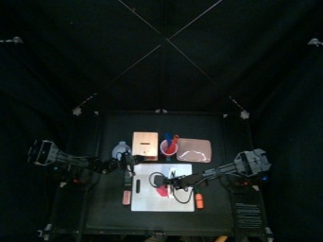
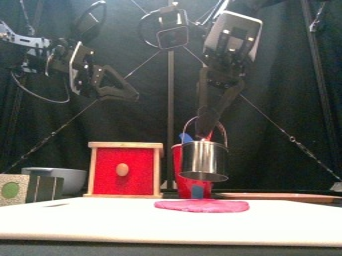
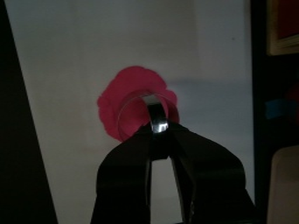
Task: Get the cutter from the drawer then cut the dough then place the extra dough in the bowl
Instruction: Cut the dough
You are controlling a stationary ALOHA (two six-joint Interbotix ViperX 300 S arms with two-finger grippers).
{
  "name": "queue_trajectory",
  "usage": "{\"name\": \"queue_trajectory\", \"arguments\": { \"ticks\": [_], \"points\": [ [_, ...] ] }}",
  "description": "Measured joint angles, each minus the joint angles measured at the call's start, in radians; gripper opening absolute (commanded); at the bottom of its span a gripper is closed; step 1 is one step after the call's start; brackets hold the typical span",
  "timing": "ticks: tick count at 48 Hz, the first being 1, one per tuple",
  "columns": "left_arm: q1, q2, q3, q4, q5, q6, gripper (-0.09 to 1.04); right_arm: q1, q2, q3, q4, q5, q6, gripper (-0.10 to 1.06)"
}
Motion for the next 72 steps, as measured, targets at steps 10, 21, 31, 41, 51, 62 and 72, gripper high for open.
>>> {"name": "queue_trajectory", "arguments": {
  "ticks": [10, 21, 31, 41, 51, 62, 72],
  "points": [
    [-0.002, 0.002, 0.017, -0.003, -0.002, 0.002, 0.30, 0.023, 0.098, -0.095, 0.006, 0.101, -0.006, 0.52],
    [-0.003, 0.002, 0.026, -0.005, 0.000, 0.002, 0.30, 0.029, 0.129, -0.124, 0.008, 0.110, -0.006, 0.52],
    [-0.003, 0.002, 0.031, -0.006, -0.002, 0.002, 0.30, 0.026, 0.137, -0.126, -0.003, 0.112, -0.002, 0.52],
    [-0.006, 0.002, 0.031, -0.012, -0.002, 0.000, 0.30, 0.028, 0.137, -0.126, -0.020, 0.114, 0.006, 0.55],
    [-0.029, 0.002, 0.031, 0.000, 0.005, 0.002, 0.32, 0.028, 0.138, -0.126, -0.034, 0.112, 0.008, 0.76],
    [-0.118, 0.020, 0.029, 0.020, 0.023, -0.006, 0.47, 0.031, 0.130, -0.126, -0.035, 0.077, 0.008, 0.87],
    [-0.193, 0.051, 0.008, -0.008, 0.023, -0.069, 0.58, 0.038, 0.044, -0.083, -0.038, 0.000, 0.020, 0.87]
  ]
}}
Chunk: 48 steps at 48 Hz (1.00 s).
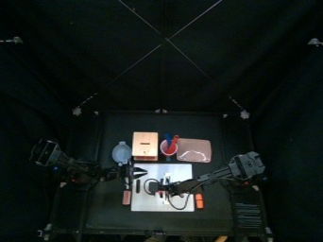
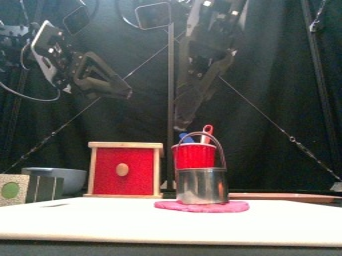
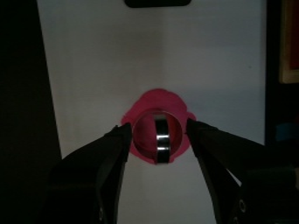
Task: Get the cutter from the drawer then cut the dough then place the extra dough in the bowl
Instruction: Cut the dough
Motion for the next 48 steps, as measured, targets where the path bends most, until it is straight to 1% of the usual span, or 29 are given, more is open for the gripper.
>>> {"name": "queue_trajectory", "arguments": {
  "ticks": [5, 6, 14, 19, 21, 26, 32, 35, 37, 43, 45, 48],
  "points": [
    [-0.023, 0.032, -0.015, 0.000, -0.017, -0.063, 0.59, 0.003, -0.057, 0.074, -0.015, -0.071, 0.043, 0.87],
    [-0.029, 0.044, -0.020, 0.003, -0.029, -0.092, 0.59, 0.003, -0.067, 0.091, -0.025, -0.089, 0.057, 0.87],
    [-0.049, 0.140, -0.054, 0.078, -0.110, -0.186, 0.60, 0.005, -0.152, 0.227, -0.126, -0.239, 0.175, 0.87],
    [-0.052, 0.204, -0.078, 0.166, -0.163, -0.225, 0.61, 0.006, -0.198, 0.311, -0.219, -0.345, 0.273, 0.87],
    [-0.052, 0.225, -0.086, 0.198, -0.173, -0.238, 0.62, 0.006, -0.212, 0.344, -0.264, -0.387, 0.318, 0.87],
    [-0.052, 0.270, -0.101, 0.259, -0.195, -0.267, 0.67, 0.006, -0.222, 0.408, -0.353, -0.457, 0.420, 0.87],
    [-0.051, 0.305, -0.117, 0.287, -0.206, -0.298, 0.76, 0.008, -0.222, 0.472, -0.445, -0.511, 0.566, 0.87],
    [-0.052, 0.314, -0.127, 0.290, -0.206, -0.314, 0.80, 0.008, -0.222, 0.489, -0.485, -0.522, 0.627, 0.87],
    [-0.051, 0.322, -0.133, 0.291, -0.207, -0.325, 0.81, 0.008, -0.222, 0.495, -0.512, -0.525, 0.658, 0.87],
    [-0.051, 0.339, -0.149, 0.295, -0.207, -0.345, 0.81, 0.012, -0.222, 0.506, -0.574, -0.526, 0.719, 0.87],
    [-0.051, 0.348, -0.152, 0.293, -0.207, -0.350, 0.81, 0.011, -0.222, 0.508, -0.584, -0.525, 0.732, 0.87],
    [-0.049, 0.359, -0.160, 0.293, -0.207, -0.348, 0.81, 0.014, -0.229, 0.509, -0.588, -0.514, 0.733, 0.87]
  ]
}}
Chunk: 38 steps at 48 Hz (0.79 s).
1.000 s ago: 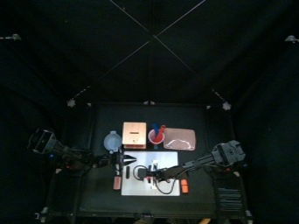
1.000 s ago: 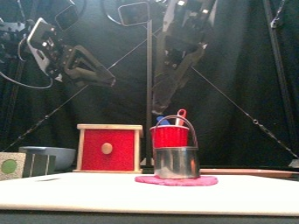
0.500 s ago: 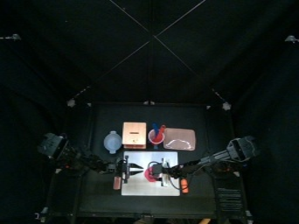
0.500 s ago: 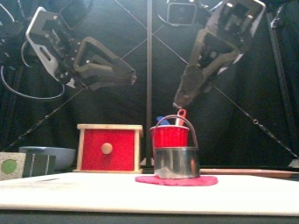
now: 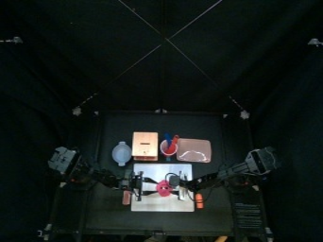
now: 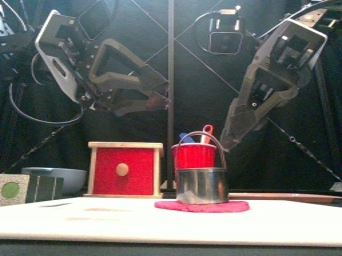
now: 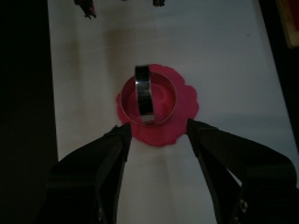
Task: Get the cutter from the drawer then cut the dough then place the extra dough in the bowl
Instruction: Cut the dough
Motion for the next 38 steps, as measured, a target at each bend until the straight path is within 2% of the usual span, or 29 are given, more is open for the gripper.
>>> {"name": "queue_trajectory", "arguments": {
  "ticks": [7, 10, 20, 27, 38],
  "points": [
    [0.003, 0.006, -0.015, 0.000, 0.000, -0.002, 0.81, 0.008, -0.080, 0.000, -0.026, 0.038, -0.023, 0.87],
    [0.012, 0.006, -0.017, -0.002, 0.000, -0.002, 0.81, 0.009, -0.137, 0.000, -0.054, 0.043, -0.037, 0.87],
    [0.029, 0.005, -0.025, -0.002, 0.000, 0.003, 0.81, 0.020, -0.239, 0.018, -0.160, 0.044, -0.028, 0.87],
    [0.043, 0.005, -0.025, -0.002, 0.000, 0.003, 0.81, 0.017, -0.239, 0.052, -0.229, 0.037, 0.008, 0.87],
    [0.055, -0.003, -0.041, 0.000, 0.000, 0.006, 0.81, 0.002, -0.195, 0.063, -0.296, -0.023, 0.084, 0.87]
  ]
}}
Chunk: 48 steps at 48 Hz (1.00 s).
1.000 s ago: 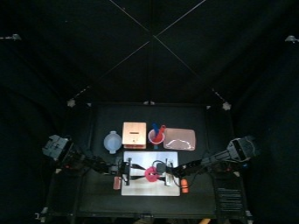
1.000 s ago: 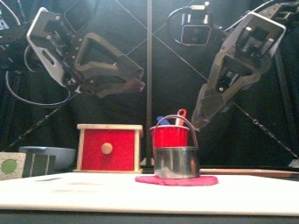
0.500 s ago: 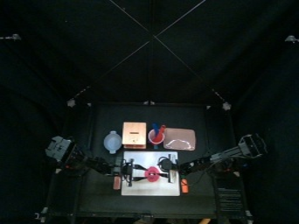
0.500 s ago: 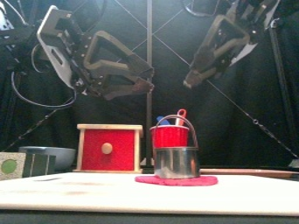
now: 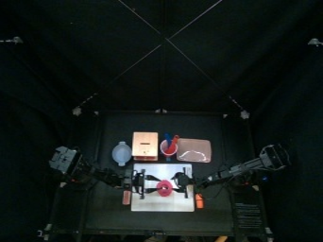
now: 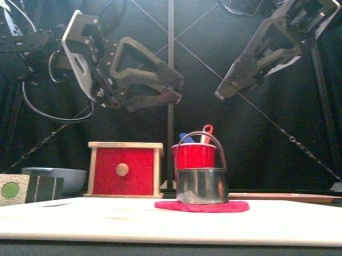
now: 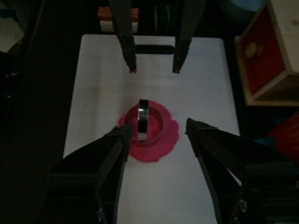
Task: Get the cutter from the drawer then cut the dough then place the extra dough in the bowl
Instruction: Cut the dough
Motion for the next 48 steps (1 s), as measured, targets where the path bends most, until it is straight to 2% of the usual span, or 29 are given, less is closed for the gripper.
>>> {"name": "queue_trajectory", "arguments": {
  "ticks": [10, 15, 21, 23, 27, 30, 40, 45, 48],
  "points": [
    [0.012, -0.002, -0.005, 0.000, 0.000, -0.002, 0.81, -0.002, 0.046, 0.003, -0.035, -0.018, 0.029, 0.87],
    [0.014, -0.002, -0.017, -0.002, 0.000, 0.000, 0.81, 0.000, 0.055, 0.003, -0.018, -0.048, 0.034, 0.87],
    [0.018, -0.002, -0.026, -0.002, 0.000, -0.002, 0.81, 0.002, 0.054, 0.003, 0.069, -0.150, 0.031, 0.87],
    [0.023, -0.002, -0.029, -0.002, 0.000, -0.002, 0.81, 0.002, 0.044, 0.003, 0.121, -0.196, 0.029, 0.87],
    [0.029, -0.002, -0.035, -0.002, 0.000, -0.002, 0.81, 0.000, -0.002, 0.006, 0.202, -0.259, 0.021, 0.87],
    [0.032, -0.002, -0.040, 0.000, 0.000, 0.000, 0.81, 0.000, -0.054, 0.014, 0.233, -0.279, 0.012, 0.87],
    [0.035, -0.002, -0.044, 0.012, 0.000, -0.002, 0.81, -0.009, -0.261, 0.046, 0.209, -0.282, -0.051, 0.87],
    [0.034, -0.002, -0.044, 0.015, 0.000, 0.000, 0.81, -0.046, -0.342, 0.058, 0.187, -0.278, -0.069, 0.87],
    [0.035, -0.002, -0.048, 0.015, 0.000, 0.000, 0.81, -0.078, -0.371, 0.058, 0.152, -0.276, -0.072, 0.87]
  ]
}}
